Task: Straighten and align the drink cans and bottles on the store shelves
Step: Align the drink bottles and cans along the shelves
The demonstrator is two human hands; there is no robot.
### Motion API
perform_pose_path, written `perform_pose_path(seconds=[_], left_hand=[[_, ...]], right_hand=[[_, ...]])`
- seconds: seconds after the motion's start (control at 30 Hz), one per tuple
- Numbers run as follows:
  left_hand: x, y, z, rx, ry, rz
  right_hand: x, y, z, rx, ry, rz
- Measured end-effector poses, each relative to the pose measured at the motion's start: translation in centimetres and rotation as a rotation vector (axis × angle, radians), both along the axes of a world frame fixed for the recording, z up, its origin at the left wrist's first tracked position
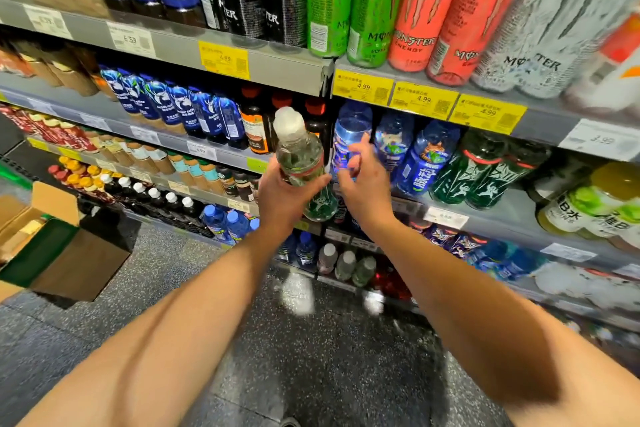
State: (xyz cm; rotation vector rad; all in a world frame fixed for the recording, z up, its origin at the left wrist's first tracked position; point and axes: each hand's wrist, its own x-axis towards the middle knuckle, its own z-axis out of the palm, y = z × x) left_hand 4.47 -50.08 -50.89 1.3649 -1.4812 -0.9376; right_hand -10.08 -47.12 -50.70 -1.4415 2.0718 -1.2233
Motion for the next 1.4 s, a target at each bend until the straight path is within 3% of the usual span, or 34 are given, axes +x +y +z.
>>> perform_pose_path(seconds=[0.1, 0.17, 0.23, 0.47, 0.6, 0.73, 0.9, 1.23, 1.4], left_hand=[[-1.4, 0.7, 0.2, 0.101, 0.061, -0.155], [-3.2, 1.7, 0.8, 0.171, 0.104, -0.329], [-5.2, 3.1, 1.4, 0.168, 0.069, -0.459], [-13.7, 6.8, 1.4, 0.221, 0.055, -0.692], [-18.2, 7.7, 3.0, 0.409, 0.197, -0.845], [-21.3, 7.3, 3.9, 0.461, 0.238, -0.635], [-23.2, 7.3, 2.3, 0.311, 0.019, -0.431], [-24.4, 5.9, 0.8, 0.163, -0.131, -0.294], [-24.7, 5.3, 0.1, 0.180, -0.112, -0.347]], right_hand=[[-0.7, 3.3, -0.1, 0.085, -0.124, 0.283], [-1.7, 5.0, -0.1, 0.083, -0.231, 0.329], [-3.3, 6.5, -0.1, 0.076, -0.245, 0.246], [-11.6, 12.4, -0.4, 0.014, -0.027, 0.001], [-15.5, 16.1, 0.1, -0.054, -0.044, -0.199], [-19.2, 19.0, 0.6, -0.178, -0.127, -0.381], [-22.7, 19.7, 1.0, -0.183, -0.191, -0.453], [-24.6, 16.9, 0.5, -0.123, -0.151, -0.536], [-25.4, 15.8, -0.4, -0.098, -0.140, -0.550]])
